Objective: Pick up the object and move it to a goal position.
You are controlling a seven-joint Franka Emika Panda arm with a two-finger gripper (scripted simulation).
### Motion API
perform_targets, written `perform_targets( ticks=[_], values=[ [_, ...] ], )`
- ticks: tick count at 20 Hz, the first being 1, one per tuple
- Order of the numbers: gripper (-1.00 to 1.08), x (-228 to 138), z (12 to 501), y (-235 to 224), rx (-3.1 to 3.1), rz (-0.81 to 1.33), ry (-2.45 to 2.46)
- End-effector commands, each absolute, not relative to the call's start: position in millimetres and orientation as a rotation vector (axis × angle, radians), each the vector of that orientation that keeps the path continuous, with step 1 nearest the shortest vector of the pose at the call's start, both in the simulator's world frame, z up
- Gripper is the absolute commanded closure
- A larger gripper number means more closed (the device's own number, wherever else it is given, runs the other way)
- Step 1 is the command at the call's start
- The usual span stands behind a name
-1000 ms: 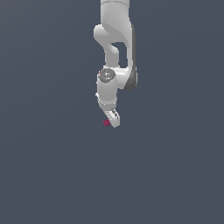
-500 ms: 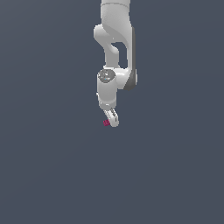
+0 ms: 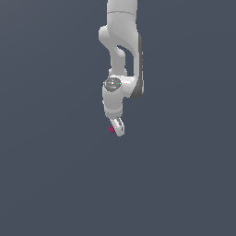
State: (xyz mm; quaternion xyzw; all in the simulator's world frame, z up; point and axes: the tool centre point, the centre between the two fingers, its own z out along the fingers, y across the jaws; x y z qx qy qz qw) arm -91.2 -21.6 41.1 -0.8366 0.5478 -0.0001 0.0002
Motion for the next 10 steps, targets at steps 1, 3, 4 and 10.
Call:
perform_targets(
  ticks=[1, 3, 4, 10],
  values=[
    [-0.92, -91.9, 29.1, -21.8, -2.627, 0.001, 1.723],
    [-0.92, -91.9, 21.5, -21.8, -2.626, 0.001, 1.724],
    [-0.92, -91.8, 18.5, -21.6, -2.626, 0.001, 1.724],
    [1.08, -91.6, 11.9, -21.6, -2.626, 0.001, 1.725]
  ],
)
